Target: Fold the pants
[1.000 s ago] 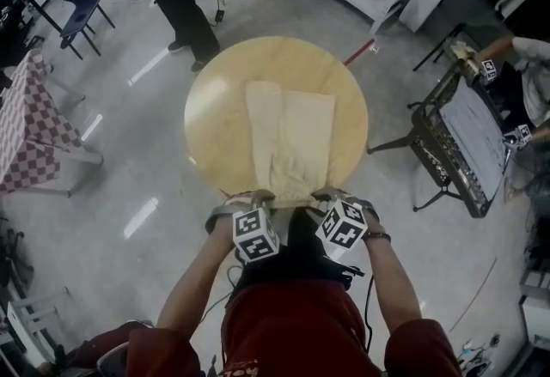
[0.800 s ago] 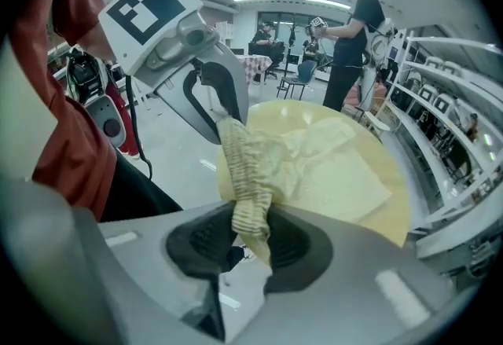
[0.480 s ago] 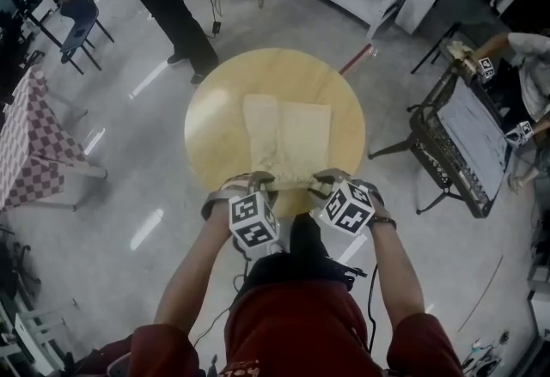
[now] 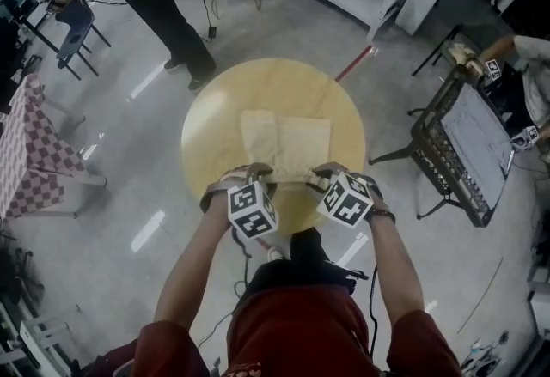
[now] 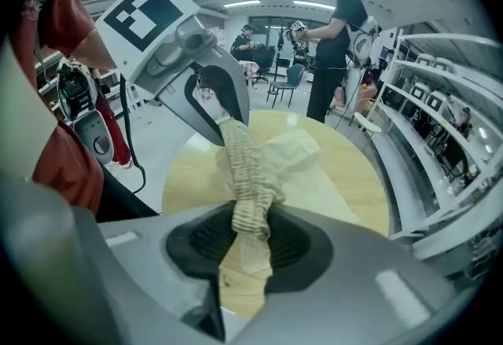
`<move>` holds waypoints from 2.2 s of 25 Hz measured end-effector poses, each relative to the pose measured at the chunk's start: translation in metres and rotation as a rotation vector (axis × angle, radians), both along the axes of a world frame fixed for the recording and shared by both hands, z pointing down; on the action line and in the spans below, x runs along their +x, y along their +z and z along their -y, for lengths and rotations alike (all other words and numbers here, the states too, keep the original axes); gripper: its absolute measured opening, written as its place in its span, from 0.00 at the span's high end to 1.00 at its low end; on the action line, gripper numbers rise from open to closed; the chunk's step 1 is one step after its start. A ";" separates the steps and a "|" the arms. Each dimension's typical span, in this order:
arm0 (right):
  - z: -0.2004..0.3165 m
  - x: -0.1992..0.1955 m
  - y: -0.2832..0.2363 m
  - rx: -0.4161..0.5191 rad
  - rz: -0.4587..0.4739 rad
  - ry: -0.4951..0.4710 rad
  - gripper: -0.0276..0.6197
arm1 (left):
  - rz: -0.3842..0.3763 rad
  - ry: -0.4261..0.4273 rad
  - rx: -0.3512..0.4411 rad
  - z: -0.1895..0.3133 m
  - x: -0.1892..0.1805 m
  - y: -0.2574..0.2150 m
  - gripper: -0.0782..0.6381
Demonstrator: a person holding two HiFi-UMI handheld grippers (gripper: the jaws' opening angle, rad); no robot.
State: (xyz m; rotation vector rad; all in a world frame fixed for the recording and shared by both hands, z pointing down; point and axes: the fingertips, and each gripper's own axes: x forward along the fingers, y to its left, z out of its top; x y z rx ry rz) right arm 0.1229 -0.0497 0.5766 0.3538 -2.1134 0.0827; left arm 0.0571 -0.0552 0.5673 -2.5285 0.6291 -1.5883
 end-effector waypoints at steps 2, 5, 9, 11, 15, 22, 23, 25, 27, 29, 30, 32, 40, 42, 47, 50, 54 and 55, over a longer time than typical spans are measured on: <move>0.010 -0.001 0.002 -0.010 0.000 -0.001 0.79 | 0.003 -0.002 -0.010 0.010 -0.001 0.003 0.74; 0.026 -0.002 0.007 -0.023 -0.004 -0.006 0.79 | 0.006 -0.012 -0.028 0.026 -0.002 0.008 0.74; 0.044 0.002 0.019 -0.052 -0.003 -0.009 0.79 | 0.007 -0.025 -0.058 0.045 0.002 0.020 0.74; 0.053 0.002 0.025 -0.068 -0.005 -0.015 0.79 | 0.011 -0.031 -0.077 0.054 0.002 0.028 0.73; 0.070 0.006 0.036 -0.095 -0.001 -0.022 0.79 | 0.026 -0.044 -0.101 0.073 0.004 0.043 0.74; 0.098 0.008 0.047 -0.130 0.014 -0.029 0.79 | 0.042 -0.054 -0.134 0.102 0.006 0.055 0.73; 0.101 0.007 0.049 -0.137 0.015 -0.032 0.79 | 0.051 -0.050 -0.139 0.106 0.006 0.058 0.73; 0.106 0.008 0.054 -0.147 0.017 -0.034 0.79 | 0.063 -0.047 -0.152 0.111 0.007 0.064 0.73; 0.110 0.008 0.060 -0.155 0.016 -0.035 0.79 | 0.064 -0.056 -0.165 0.115 0.007 0.068 0.73; 0.114 0.007 0.063 -0.164 0.017 -0.036 0.79 | 0.065 -0.062 -0.174 0.120 0.007 0.071 0.73; 0.115 0.007 0.064 -0.168 0.018 -0.037 0.79 | 0.066 -0.063 -0.177 0.121 0.007 0.072 0.73; 0.118 0.007 0.066 -0.174 0.021 -0.037 0.79 | 0.063 -0.070 -0.184 0.123 0.006 0.075 0.73; 0.129 0.008 0.073 -0.181 0.037 -0.015 0.78 | 0.055 -0.106 -0.179 0.133 0.004 0.085 0.70; 0.133 0.009 0.069 -0.156 0.050 0.005 0.76 | 0.047 -0.119 -0.152 0.137 0.003 0.081 0.66; 0.149 0.010 0.058 -0.055 0.072 0.047 0.75 | 0.045 -0.159 -0.047 0.157 -0.004 0.068 0.65; 0.162 0.010 0.059 0.013 0.055 0.058 0.75 | 0.053 -0.178 -0.001 0.169 -0.005 0.066 0.65; 0.177 0.013 0.062 0.084 0.040 0.087 0.75 | 0.051 -0.208 0.041 0.183 -0.005 0.067 0.65; 0.181 0.014 0.062 0.097 0.041 0.098 0.75 | 0.049 -0.217 0.047 0.186 -0.005 0.068 0.65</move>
